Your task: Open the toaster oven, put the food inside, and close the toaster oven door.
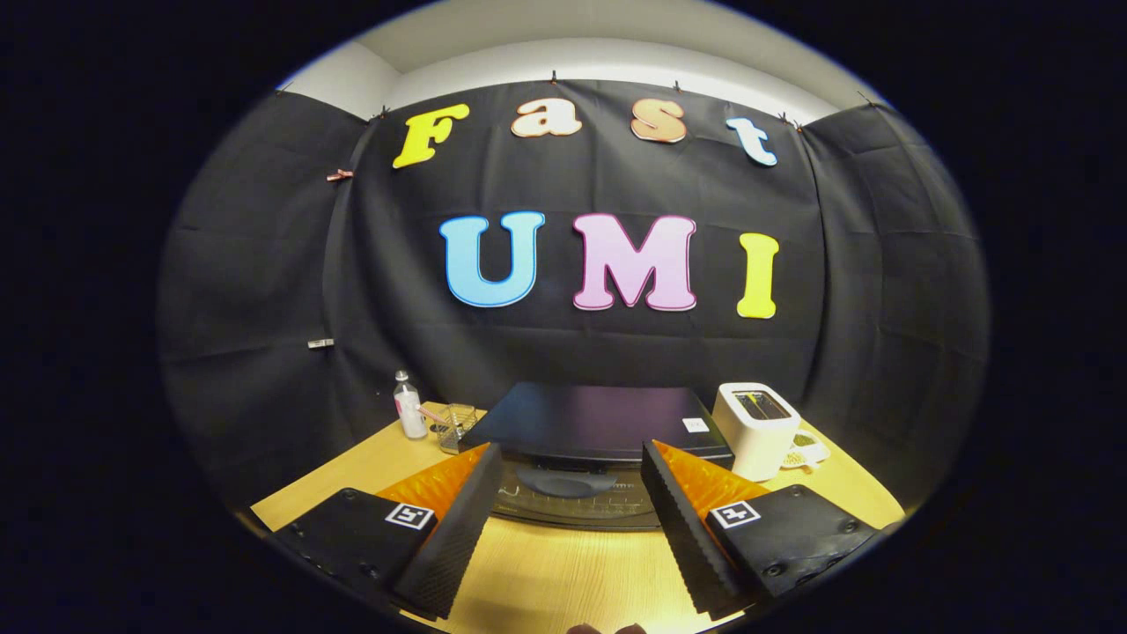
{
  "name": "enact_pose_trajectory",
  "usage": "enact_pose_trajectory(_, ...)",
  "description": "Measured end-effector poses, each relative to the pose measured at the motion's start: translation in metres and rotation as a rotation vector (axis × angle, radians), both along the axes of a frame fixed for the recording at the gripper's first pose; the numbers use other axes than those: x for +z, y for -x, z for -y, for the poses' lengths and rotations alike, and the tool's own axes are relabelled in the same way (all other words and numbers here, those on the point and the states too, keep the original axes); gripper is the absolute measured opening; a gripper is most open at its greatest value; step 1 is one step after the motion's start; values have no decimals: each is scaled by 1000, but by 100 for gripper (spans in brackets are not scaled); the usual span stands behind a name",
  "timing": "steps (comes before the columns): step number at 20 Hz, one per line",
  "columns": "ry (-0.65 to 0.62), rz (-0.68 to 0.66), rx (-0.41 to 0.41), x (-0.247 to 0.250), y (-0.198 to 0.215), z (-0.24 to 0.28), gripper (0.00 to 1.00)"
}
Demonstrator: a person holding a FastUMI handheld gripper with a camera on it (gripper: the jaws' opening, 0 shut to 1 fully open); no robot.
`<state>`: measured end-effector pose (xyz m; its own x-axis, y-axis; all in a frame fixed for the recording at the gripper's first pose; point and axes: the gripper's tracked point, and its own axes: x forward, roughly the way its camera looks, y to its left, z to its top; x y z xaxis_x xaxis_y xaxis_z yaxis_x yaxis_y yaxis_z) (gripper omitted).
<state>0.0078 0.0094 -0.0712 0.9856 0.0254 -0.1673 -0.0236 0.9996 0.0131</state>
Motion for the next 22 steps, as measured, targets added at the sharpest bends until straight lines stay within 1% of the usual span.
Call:
enact_pose_trajectory(2,4,-34,-15,-12,-10,3,97)
enact_pose_trajectory(6,21,-49,-37,-24,-38,4,98)
enact_pose_trajectory(9,6,-70,-27,-39,-60,-5,98)
enact_pose_trajectory(15,12,-107,-73,-73,-98,-15,98)
enact_pose_trajectory(18,8,-151,-82,-91,-107,-18,98)
enact_pose_trajectory(21,-9,-165,-132,-97,-109,-11,98)
enact_pose_trajectory(22,-6,-149,-141,-96,-110,-13,98)
